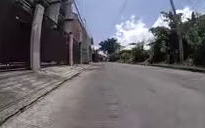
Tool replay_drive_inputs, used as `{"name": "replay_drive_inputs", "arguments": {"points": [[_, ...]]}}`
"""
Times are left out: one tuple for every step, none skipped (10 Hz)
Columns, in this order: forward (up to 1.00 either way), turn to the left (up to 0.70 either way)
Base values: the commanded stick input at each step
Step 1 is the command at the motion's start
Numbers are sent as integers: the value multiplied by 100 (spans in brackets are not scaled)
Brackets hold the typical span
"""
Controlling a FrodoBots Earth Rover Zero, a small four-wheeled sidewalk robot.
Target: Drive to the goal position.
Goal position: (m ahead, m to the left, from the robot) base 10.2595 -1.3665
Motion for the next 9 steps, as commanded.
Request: {"name": "replay_drive_inputs", "arguments": {"points": [[100, -1], [100, -1], [100, -1], [100, -1], [100, -1], [100, -3], [100, -5], [100, -8], [100, -22]]}}
